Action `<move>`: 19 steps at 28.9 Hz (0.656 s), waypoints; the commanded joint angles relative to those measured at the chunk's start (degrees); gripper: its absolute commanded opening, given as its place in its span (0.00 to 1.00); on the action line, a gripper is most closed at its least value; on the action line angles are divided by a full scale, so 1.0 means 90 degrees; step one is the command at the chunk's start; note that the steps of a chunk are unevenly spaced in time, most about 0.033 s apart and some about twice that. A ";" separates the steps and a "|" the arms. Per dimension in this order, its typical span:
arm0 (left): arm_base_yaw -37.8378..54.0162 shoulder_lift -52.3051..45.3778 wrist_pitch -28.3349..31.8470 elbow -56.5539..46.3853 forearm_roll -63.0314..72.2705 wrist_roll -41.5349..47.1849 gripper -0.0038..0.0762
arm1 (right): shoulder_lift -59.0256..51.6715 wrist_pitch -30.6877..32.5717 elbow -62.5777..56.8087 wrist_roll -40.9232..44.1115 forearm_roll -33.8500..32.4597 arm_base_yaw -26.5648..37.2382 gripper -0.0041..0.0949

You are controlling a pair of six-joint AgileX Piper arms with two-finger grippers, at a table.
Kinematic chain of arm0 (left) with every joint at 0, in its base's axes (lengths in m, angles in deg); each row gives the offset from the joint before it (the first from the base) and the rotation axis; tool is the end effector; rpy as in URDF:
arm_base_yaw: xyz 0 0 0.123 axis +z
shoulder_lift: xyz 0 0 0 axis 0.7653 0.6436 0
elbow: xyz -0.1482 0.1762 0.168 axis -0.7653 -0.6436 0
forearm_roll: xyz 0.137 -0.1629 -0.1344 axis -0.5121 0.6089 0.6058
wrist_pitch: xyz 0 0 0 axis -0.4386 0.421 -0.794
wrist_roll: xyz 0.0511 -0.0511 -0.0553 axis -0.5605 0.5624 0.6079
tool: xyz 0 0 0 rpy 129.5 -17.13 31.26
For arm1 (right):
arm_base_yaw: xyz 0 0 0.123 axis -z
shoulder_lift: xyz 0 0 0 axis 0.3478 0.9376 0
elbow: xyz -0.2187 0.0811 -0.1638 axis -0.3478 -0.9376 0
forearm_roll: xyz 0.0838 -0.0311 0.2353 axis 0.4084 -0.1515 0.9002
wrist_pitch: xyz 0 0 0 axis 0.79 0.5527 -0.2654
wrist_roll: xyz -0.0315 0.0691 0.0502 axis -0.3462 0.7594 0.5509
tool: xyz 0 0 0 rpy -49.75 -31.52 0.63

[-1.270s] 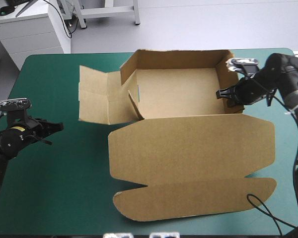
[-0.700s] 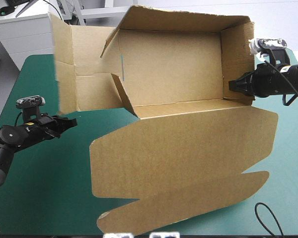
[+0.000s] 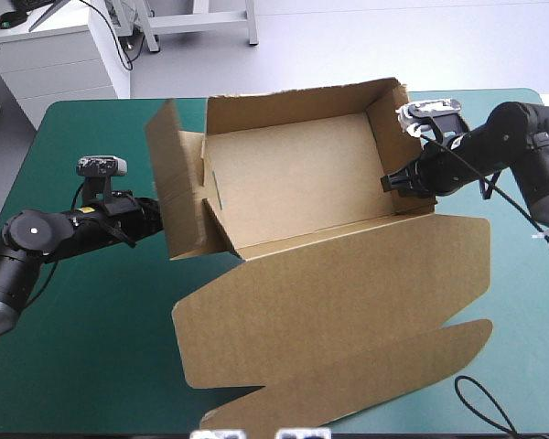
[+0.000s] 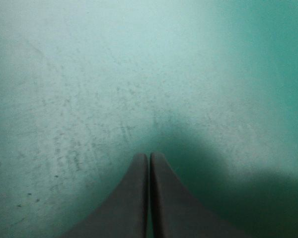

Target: Fold the box

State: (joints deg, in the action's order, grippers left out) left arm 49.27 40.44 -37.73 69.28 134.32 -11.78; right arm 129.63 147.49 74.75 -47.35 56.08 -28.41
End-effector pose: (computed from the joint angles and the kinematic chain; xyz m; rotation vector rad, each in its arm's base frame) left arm 0.2458 -0.0478 0.3351 0.1850 2.2160 -0.6372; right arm 0.3015 0.0703 0.3934 -0.4796 2.5671 0.3997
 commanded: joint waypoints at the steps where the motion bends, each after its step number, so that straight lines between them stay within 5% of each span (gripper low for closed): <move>1: -0.0121 -0.0138 -0.0087 0.0352 0.0788 0.0009 0.04 | -0.0156 -0.0701 -0.0440 0.0088 0.0124 -0.0015 0.03; 6: -0.0224 -0.0138 -0.0200 0.0395 0.0829 -0.0005 0.04 | -0.0156 -0.1380 -0.1142 0.0143 0.0140 -0.0015 0.03; 19: -0.0252 -0.0138 -0.0537 0.0395 0.1525 0.0008 0.04 | -0.0156 -0.1662 -0.1188 0.0183 0.0321 -0.0232 0.03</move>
State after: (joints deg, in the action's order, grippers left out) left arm 47.41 40.44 -42.62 70.81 143.80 -11.78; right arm 130.56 135.25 62.35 -46.15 56.21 -29.71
